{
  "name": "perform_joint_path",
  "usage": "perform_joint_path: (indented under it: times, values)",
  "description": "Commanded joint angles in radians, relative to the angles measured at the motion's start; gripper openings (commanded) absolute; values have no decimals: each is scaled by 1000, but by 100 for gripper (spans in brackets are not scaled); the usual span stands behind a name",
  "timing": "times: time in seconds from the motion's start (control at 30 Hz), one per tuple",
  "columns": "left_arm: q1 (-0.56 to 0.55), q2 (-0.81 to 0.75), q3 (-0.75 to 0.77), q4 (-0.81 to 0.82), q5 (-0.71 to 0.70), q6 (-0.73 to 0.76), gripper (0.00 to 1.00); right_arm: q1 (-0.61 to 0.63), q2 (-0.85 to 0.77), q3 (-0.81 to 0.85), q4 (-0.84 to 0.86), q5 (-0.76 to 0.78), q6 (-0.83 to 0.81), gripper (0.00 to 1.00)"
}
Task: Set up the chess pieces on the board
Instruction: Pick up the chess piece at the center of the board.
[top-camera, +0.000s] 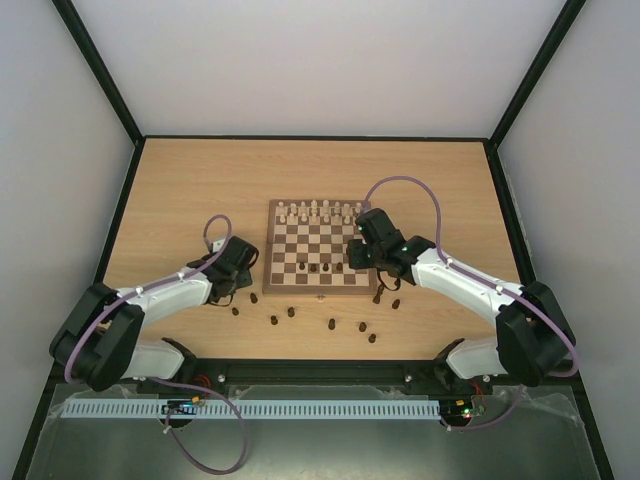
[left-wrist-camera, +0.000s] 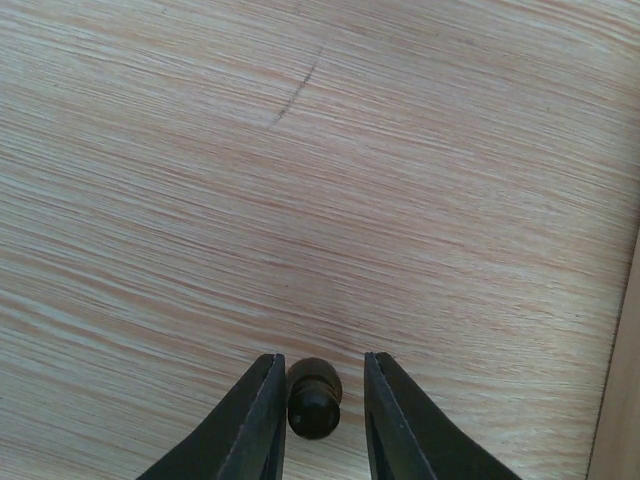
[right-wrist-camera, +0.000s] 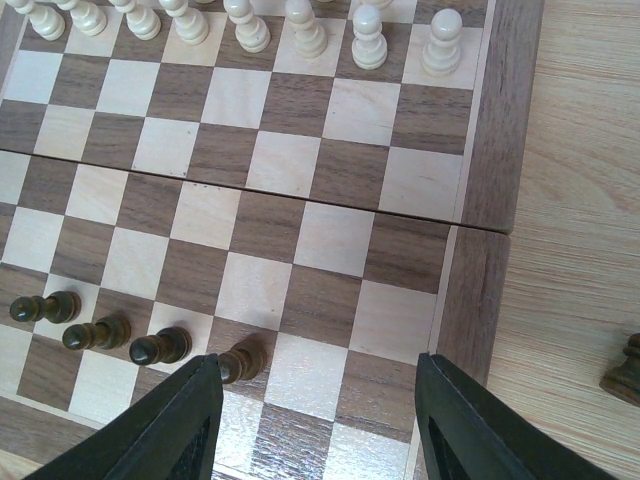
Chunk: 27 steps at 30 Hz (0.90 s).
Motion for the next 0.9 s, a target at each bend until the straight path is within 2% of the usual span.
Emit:
perform_joint_path:
  times: [0.0,0.17,0.27,0.37,0.53,0.7,0.87]
  values:
    - [6,13,-4,5,3,1,22,0,-12,-7,-11,-6,-6,53]
    - [6,16,0,0,2,2,7,0,-18,-9,-11,-9,-7,53]
    - [5,17,7,-9,4,6,3,0,-20,-9,-10,-12,-7,53]
    - [-12,4,46,-61,-4,11,2,0,-20,-8,-11,-10,-8,53]
    - [-105,-44,190,-185,-41,25,2,0,-21,-7,-13,0,-6,53]
    - [-204,31,332,-237,1,54,2,0,-27,-8,-18,16,-6,53]
    - [-258,123,382,-211,30,65,2,-1,-27,-7,-21,24,-6,53]
